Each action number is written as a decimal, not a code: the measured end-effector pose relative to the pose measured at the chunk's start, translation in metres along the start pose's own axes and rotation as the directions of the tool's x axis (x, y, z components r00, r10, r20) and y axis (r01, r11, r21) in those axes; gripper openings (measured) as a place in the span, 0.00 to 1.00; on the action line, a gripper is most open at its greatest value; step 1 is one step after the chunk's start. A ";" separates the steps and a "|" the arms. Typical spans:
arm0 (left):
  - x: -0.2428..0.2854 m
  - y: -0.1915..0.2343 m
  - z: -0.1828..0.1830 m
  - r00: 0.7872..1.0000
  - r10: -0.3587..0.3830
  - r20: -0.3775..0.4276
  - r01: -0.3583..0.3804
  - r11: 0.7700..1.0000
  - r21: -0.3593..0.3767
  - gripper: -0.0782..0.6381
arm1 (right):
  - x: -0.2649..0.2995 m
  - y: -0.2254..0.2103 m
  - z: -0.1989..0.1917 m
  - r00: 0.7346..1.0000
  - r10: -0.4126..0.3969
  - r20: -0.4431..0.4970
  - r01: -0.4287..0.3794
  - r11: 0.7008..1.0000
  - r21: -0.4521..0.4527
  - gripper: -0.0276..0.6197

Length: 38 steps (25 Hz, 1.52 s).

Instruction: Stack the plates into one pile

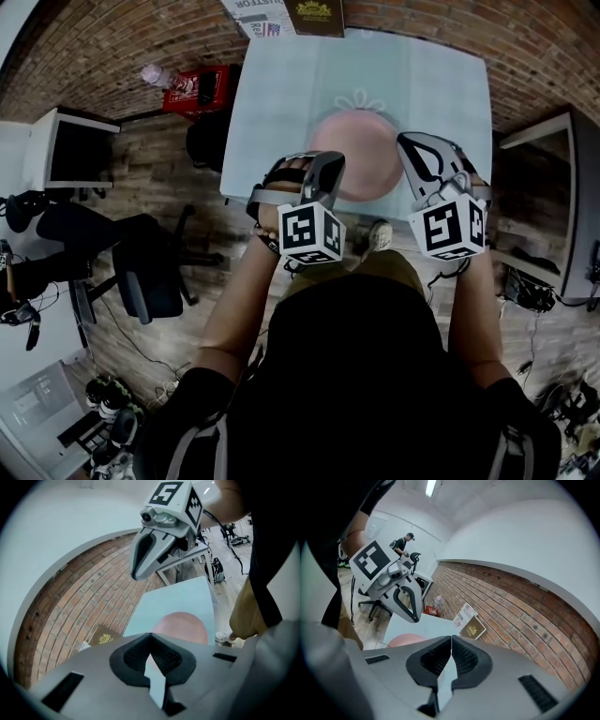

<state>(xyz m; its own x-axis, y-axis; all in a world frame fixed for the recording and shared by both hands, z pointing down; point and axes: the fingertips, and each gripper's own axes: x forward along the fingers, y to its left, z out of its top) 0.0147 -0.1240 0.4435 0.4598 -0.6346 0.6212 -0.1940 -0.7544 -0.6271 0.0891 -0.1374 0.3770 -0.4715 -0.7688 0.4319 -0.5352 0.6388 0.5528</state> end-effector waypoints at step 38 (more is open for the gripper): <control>-0.164 0.099 -0.008 0.901 0.178 0.395 -0.154 0.984 -0.090 0.14 | -0.031 0.060 0.141 0.966 -0.257 0.011 0.257 0.966 0.035 0.10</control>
<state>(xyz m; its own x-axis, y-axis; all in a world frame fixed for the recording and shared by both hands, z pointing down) -0.0874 -0.0959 0.2830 0.7224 -0.6396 0.2626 -0.3400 -0.6594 -0.6705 -0.0268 -0.0707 0.2964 -0.3257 -0.9070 0.2670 -0.6626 0.4205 0.6198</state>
